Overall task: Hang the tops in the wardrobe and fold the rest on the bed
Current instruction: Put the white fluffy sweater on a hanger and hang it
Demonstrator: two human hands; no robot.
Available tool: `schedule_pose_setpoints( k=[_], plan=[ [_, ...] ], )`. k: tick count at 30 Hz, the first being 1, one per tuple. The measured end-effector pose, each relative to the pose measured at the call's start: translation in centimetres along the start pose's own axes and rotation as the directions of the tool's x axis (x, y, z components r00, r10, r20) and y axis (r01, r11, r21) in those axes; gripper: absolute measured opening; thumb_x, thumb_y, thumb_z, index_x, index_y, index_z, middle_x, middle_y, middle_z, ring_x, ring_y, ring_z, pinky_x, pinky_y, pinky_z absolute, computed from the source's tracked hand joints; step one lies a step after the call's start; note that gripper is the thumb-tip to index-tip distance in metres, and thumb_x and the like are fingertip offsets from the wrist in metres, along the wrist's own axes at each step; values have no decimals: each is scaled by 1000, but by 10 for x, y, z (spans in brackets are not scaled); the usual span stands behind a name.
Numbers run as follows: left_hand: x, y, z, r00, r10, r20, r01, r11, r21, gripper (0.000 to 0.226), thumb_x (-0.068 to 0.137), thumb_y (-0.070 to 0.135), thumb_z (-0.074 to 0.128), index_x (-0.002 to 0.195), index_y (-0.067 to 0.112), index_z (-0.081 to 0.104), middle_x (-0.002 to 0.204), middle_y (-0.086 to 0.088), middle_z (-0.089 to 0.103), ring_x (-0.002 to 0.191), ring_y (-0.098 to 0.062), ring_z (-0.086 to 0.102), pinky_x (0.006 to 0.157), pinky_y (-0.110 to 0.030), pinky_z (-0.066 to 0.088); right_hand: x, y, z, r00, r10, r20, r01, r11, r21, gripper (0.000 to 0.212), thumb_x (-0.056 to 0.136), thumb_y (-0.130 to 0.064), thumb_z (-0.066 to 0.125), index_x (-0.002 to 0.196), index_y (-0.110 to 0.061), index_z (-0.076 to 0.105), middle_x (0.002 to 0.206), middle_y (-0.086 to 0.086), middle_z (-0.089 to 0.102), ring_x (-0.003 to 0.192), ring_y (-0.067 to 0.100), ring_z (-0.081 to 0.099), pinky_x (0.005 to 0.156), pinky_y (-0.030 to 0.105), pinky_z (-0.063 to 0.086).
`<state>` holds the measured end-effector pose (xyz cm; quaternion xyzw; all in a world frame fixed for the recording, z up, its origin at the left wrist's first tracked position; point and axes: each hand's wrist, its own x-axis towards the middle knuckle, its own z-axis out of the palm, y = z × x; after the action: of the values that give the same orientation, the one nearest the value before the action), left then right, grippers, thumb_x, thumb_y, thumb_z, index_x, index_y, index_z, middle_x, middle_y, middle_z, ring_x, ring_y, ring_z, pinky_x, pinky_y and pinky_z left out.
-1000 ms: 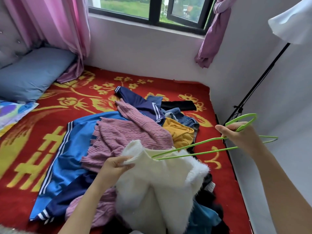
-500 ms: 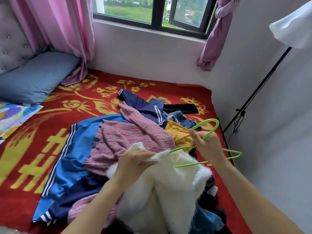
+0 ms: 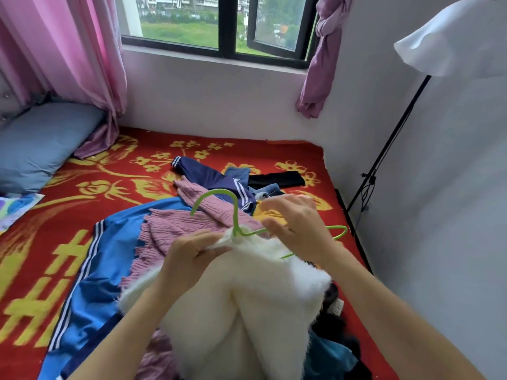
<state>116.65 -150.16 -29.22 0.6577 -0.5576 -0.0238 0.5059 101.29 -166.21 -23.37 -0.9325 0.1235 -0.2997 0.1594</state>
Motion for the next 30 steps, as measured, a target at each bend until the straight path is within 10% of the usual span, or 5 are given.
schedule_pose_setpoints(
  k=[3,7,16,24,30],
  plan=[
    [2,6,-27,994,-61,-86,50,991,-125,12,73,54,61,83,59,64,64,27,59,58,11,49,56,-7,38,-3,46,-44,900,329,-286,-280,939,201,69,89,-66,24,95,-12,68,88,-13,63,79,2,58,79,14,41],
    [7,25,-52,986,-97,-134,58,962,-267,19,63,68,65,78,57,67,72,26,64,62,11,53,59,-6,40,-18,107,-56,613,787,-71,-622,536,572,30,100,-18,34,85,-18,59,71,-6,69,60,1,62,78,28,41],
    [19,60,-64,992,-10,-126,-27,956,-292,25,60,73,64,79,57,68,74,31,66,65,11,58,59,-3,43,13,5,15,926,170,336,-376,456,806,40,72,9,49,75,-18,77,75,-3,72,73,10,68,69,19,52],
    [3,62,-84,979,-71,-189,18,963,-270,14,76,41,69,70,54,70,63,30,63,58,12,55,57,-3,41,18,-11,22,688,-89,720,-204,929,310,27,84,-10,50,99,-23,69,78,-15,47,74,3,42,72,16,32],
    [-21,19,-109,905,-310,-293,254,943,-213,13,75,0,69,88,4,72,53,18,59,51,4,48,48,-7,35,-12,52,-15,945,-280,168,307,938,-161,19,85,-38,52,74,-22,50,72,-3,57,80,10,47,78,31,34]
  ],
)
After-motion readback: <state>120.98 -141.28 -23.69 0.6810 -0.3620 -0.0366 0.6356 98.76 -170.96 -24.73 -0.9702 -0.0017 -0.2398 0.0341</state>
